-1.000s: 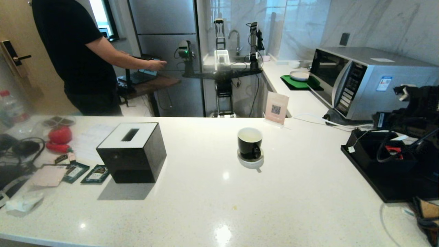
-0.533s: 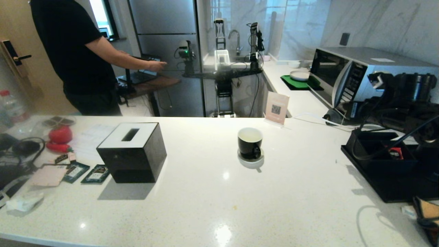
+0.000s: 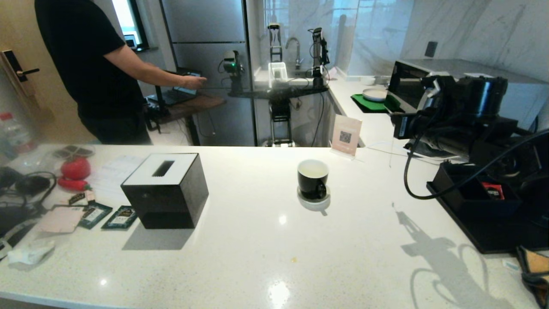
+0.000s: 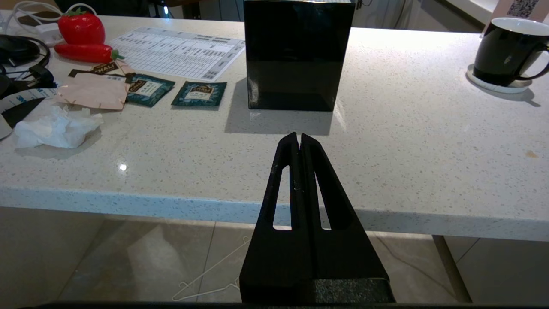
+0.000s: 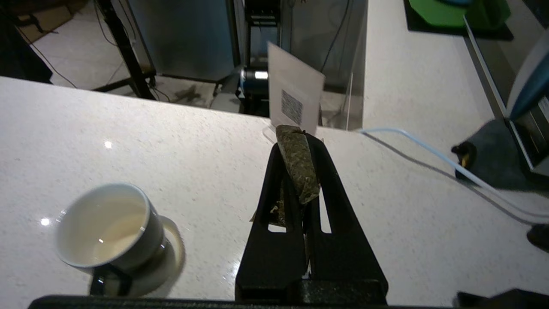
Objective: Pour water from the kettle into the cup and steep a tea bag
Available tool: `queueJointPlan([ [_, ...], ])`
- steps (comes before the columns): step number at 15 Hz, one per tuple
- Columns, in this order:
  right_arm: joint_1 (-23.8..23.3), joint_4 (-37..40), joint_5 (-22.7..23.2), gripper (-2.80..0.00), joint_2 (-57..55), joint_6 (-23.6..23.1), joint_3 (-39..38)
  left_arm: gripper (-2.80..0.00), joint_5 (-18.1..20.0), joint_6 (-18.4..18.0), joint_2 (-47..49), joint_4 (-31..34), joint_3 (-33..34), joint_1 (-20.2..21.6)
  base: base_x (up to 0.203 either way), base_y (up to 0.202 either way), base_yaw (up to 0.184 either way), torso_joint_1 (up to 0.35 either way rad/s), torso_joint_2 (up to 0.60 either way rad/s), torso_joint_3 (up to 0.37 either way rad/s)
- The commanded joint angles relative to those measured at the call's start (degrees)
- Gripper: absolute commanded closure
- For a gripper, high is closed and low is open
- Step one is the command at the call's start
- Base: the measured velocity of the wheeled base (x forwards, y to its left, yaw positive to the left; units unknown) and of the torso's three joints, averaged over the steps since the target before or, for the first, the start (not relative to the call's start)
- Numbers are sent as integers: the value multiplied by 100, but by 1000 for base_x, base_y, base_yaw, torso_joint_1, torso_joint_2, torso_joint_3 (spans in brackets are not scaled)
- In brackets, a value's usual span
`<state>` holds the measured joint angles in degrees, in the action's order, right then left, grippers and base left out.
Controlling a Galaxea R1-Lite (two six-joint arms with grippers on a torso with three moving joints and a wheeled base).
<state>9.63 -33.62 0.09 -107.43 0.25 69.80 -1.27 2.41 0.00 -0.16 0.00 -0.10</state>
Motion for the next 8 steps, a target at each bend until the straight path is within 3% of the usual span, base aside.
queueJointPlan([
  [1, 283, -4, -254, 0, 31, 3, 354, 0, -5, 5, 0, -2, 0, 1, 0, 0, 0, 0, 0, 0],
  [5, 587, 323, -455, 0, 378, 47, 731, 0, -5, 5, 0, -2, 0, 1, 0, 0, 0, 0, 0, 0],
  [8, 1086, 659, -444, 0, 603, 329, 762, 0, -5, 5, 0, -2, 0, 1, 0, 0, 0, 0, 0, 0],
])
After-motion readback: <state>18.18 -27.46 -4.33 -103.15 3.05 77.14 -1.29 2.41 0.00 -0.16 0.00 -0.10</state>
